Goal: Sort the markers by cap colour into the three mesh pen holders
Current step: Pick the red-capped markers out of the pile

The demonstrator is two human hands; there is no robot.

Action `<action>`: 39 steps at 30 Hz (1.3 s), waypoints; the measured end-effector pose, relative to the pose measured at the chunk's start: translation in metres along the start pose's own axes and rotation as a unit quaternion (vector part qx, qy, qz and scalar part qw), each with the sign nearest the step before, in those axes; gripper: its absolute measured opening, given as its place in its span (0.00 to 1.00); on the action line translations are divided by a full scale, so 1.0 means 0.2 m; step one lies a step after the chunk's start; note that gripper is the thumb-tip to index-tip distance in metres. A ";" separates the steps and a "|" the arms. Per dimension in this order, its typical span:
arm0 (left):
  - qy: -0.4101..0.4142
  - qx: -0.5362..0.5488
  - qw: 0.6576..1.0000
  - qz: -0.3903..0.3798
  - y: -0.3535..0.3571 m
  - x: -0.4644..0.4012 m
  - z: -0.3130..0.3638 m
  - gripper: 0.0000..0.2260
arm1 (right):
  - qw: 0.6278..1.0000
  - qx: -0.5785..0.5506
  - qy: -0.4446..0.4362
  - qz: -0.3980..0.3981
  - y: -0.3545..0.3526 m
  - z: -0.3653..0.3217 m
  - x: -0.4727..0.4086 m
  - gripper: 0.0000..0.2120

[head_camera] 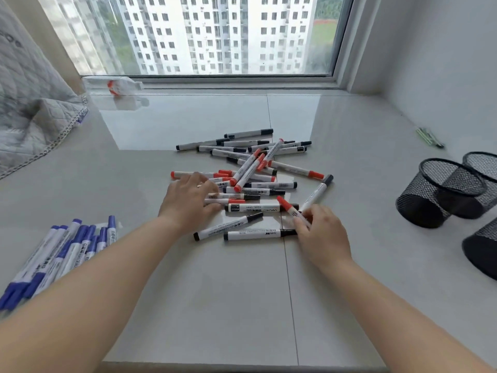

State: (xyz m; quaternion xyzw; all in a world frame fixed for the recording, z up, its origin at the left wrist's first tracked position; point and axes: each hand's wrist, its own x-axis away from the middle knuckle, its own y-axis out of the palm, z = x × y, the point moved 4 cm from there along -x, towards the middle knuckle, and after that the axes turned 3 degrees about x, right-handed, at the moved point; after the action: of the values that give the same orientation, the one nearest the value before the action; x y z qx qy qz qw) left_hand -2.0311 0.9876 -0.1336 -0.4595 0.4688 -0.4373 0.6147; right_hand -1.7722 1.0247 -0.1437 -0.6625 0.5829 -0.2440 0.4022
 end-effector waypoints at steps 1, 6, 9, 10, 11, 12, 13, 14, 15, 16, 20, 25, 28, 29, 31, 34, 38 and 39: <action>0.007 -0.007 1.000 -0.001 0.00 -0.01 0.00 0.15 | 1.000 -0.018 0.005 0.007 0.00 0.00 -0.01 0.07; 0.037 -0.050 0.998 -0.028 0.03 -0.02 -0.01 0.19 | 0.998 -0.066 -0.016 0.010 -0.03 -0.02 -0.05 0.04; 0.048 -0.060 0.997 -0.018 0.04 0.01 -0.01 0.18 | 0.996 -0.081 -0.032 0.009 -0.04 -0.05 -0.09 0.02; 0.046 -0.054 0.997 -0.014 0.04 0.02 -0.01 0.17 | 0.996 -0.083 -0.036 0.011 -0.04 -0.07 -0.10 0.02; 0.047 -0.049 0.998 -0.009 0.04 0.03 -0.01 0.16 | 0.996 -0.085 -0.040 0.009 -0.03 -0.09 -0.11 0.02; 0.051 -0.039 0.998 -0.002 0.03 0.04 0.00 0.15 | 0.995 -0.087 -0.042 0.006 -0.03 -0.10 -0.13 0.01; 0.056 -0.019 0.998 0.011 0.02 0.05 0.00 0.13 | 0.995 -0.088 -0.042 0.002 -0.02 -0.11 -0.15 0.01; 0.054 0.012 0.998 0.028 0.01 0.06 0.00 0.12 | 0.995 -0.089 -0.042 -0.001 -0.01 -0.13 -0.17 0.02; 0.042 0.045 0.997 0.048 0.00 0.07 -0.01 0.10 | 0.995 -0.089 -0.042 -0.004 -0.01 -0.14 -0.19 0.02; 0.020 0.072 0.995 0.067 -0.01 0.07 -0.02 0.09 | 0.995 -0.090 -0.042 -0.008 0.00 -0.16 -0.22 0.02; -0.069 0.081 0.987 0.121 -0.06 0.02 -0.09 0.11 | 0.995 -0.093 -0.025 -0.023 0.04 -0.24 -0.34 0.04; -0.104 0.005 0.994 0.032 -0.02 -0.10 -0.17 0.23 | 0.996 -0.067 -0.007 -0.060 0.15 -0.38 -0.49 0.10; -0.084 -0.013 0.996 0.027 0.00 -0.15 -0.18 0.27 | 0.998 -0.011 0.028 -0.058 0.20 -0.45 -0.57 0.15; -0.078 -0.012 0.996 0.030 0.00 -0.16 -0.18 0.27 | 0.997 0.020 0.041 -0.056 0.22 -0.47 -0.59 0.16; -0.063 -0.008 0.997 0.033 0.00 -0.20 -0.19 0.27 | 0.994 0.080 0.058 -0.056 0.25 -0.50 -0.62 0.19; -0.057 0.003 0.998 0.004 0.00 -0.25 -0.22 0.27 | 0.988 0.127 0.068 -0.057 0.30 -0.54 -0.66 0.19; -0.065 0.010 0.996 -0.057 0.03 -0.28 -0.26 0.25 | 0.986 0.114 0.091 -0.077 0.36 -0.54 -0.68 0.14; -0.065 0.010 0.995 -0.071 0.03 -0.28 -0.27 0.25 | 0.987 0.091 0.103 -0.082 0.37 -0.53 -0.68 0.13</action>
State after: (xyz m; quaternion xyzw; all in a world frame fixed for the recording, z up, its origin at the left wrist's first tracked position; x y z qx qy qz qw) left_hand -2.0924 1.0358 -0.1378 -0.5128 0.3900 -0.4534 0.6159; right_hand -1.9260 1.1299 -0.1251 -0.6402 0.5403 -0.3954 0.3767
